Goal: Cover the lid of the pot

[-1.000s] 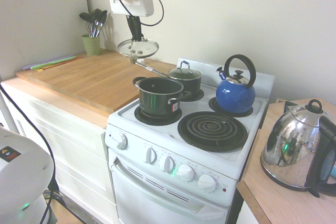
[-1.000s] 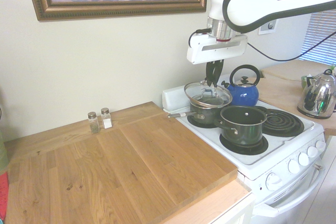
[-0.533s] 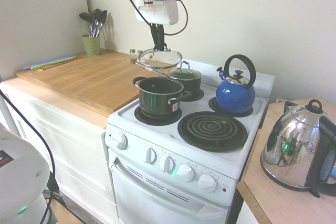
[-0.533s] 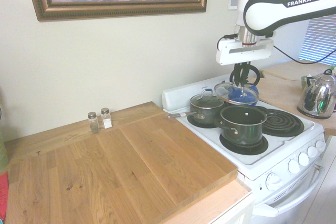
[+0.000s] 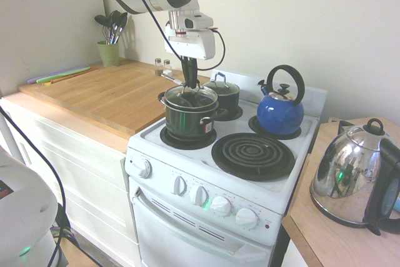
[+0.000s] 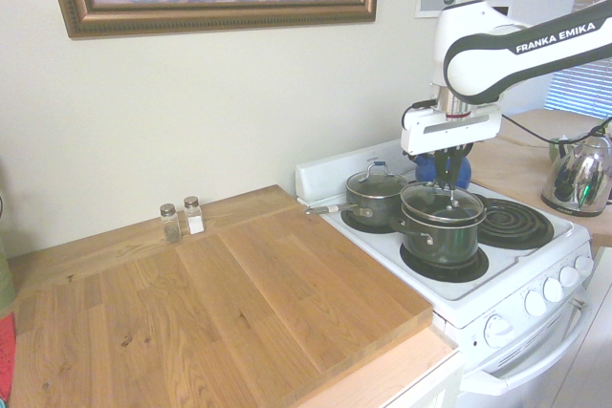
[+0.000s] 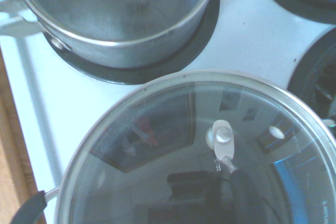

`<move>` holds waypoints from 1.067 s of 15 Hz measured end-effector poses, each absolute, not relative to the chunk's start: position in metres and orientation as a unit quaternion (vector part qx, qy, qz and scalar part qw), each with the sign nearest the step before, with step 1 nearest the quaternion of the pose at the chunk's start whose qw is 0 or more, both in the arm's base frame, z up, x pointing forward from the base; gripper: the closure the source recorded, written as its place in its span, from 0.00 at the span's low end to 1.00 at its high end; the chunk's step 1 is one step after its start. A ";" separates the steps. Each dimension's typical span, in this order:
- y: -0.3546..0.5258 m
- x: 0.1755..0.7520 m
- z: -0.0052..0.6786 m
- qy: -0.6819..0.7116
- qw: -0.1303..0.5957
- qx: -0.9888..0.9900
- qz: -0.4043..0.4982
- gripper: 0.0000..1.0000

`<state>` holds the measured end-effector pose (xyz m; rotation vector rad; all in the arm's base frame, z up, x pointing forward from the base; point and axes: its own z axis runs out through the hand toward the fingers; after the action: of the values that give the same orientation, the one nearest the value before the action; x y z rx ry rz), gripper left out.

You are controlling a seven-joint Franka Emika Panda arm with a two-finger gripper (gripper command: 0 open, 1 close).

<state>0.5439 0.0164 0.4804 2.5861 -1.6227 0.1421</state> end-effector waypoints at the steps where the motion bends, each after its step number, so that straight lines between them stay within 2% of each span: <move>1: 0.017 0.547 0.474 -0.530 0.043 0.846 0.045 1.00; 16: 0.023 0.543 0.482 -0.517 0.076 0.851 0.052 1.00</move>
<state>0.5430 0.0233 0.4823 2.5520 -1.5505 0.1567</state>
